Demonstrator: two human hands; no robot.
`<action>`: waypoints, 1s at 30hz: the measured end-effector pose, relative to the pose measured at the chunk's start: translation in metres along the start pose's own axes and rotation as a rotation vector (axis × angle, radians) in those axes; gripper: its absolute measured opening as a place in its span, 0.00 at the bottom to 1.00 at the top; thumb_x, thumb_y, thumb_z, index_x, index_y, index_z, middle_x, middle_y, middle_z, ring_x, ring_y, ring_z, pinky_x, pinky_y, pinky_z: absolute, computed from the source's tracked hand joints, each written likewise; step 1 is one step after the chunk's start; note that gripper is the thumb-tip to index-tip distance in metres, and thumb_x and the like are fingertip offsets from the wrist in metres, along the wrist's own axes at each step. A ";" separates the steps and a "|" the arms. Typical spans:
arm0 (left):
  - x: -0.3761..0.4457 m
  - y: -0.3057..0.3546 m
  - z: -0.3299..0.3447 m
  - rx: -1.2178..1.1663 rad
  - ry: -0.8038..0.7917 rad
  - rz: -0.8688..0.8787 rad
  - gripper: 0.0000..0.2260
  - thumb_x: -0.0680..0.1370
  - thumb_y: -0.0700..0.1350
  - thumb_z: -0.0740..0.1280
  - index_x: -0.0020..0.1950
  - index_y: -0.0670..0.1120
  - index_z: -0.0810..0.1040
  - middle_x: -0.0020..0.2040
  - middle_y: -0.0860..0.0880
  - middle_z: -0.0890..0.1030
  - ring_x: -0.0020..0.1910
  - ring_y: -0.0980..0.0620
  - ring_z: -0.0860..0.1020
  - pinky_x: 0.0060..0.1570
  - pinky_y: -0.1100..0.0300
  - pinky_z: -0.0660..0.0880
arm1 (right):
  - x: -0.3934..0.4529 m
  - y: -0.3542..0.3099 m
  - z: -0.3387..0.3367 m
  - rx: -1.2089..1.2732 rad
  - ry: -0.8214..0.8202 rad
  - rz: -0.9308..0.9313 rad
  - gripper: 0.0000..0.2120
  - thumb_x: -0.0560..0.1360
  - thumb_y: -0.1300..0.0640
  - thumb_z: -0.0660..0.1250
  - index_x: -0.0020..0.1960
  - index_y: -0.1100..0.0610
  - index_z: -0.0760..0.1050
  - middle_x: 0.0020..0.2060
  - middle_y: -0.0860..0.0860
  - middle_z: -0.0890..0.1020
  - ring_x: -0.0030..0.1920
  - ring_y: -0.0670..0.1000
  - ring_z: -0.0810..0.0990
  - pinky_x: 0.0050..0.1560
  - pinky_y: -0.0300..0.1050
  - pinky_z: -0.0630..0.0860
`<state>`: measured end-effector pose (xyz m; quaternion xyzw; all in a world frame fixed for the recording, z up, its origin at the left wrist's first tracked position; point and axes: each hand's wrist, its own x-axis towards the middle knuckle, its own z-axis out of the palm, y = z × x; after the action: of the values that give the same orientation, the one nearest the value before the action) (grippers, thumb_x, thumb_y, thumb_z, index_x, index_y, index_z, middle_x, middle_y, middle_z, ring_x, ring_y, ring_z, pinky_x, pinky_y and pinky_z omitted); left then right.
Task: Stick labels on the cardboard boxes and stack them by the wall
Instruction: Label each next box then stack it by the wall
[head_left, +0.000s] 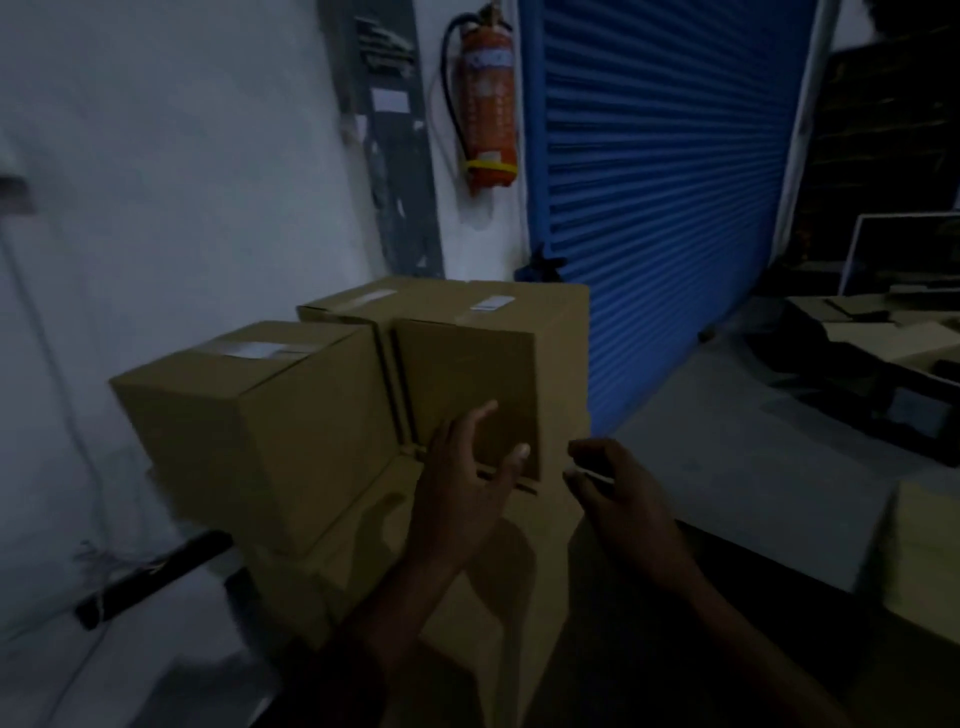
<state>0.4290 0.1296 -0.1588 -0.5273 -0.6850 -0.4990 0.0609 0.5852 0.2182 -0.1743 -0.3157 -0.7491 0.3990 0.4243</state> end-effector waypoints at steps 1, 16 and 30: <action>0.006 -0.012 -0.021 -0.005 0.036 -0.007 0.24 0.77 0.60 0.67 0.71 0.58 0.69 0.66 0.61 0.69 0.64 0.64 0.68 0.53 0.76 0.63 | 0.006 -0.009 0.020 0.002 -0.009 -0.011 0.15 0.77 0.55 0.67 0.63 0.54 0.74 0.57 0.45 0.78 0.54 0.39 0.76 0.47 0.25 0.71; 0.097 -0.208 -0.265 0.103 0.381 -0.110 0.19 0.79 0.52 0.68 0.69 0.49 0.72 0.68 0.49 0.74 0.67 0.51 0.71 0.66 0.54 0.69 | 0.067 -0.135 0.292 0.165 -0.074 0.005 0.19 0.78 0.48 0.65 0.67 0.49 0.70 0.62 0.43 0.73 0.60 0.41 0.72 0.53 0.34 0.70; 0.121 -0.305 -0.302 -0.154 0.376 -0.490 0.39 0.75 0.61 0.70 0.80 0.51 0.57 0.77 0.47 0.64 0.74 0.45 0.66 0.71 0.47 0.66 | 0.073 -0.168 0.349 0.239 0.013 0.074 0.09 0.74 0.40 0.64 0.53 0.37 0.70 0.50 0.37 0.76 0.51 0.39 0.76 0.51 0.44 0.77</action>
<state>0.0035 0.0008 -0.1245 -0.2480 -0.7287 -0.6378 0.0245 0.2211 0.0808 -0.1128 -0.2929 -0.6812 0.4988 0.4487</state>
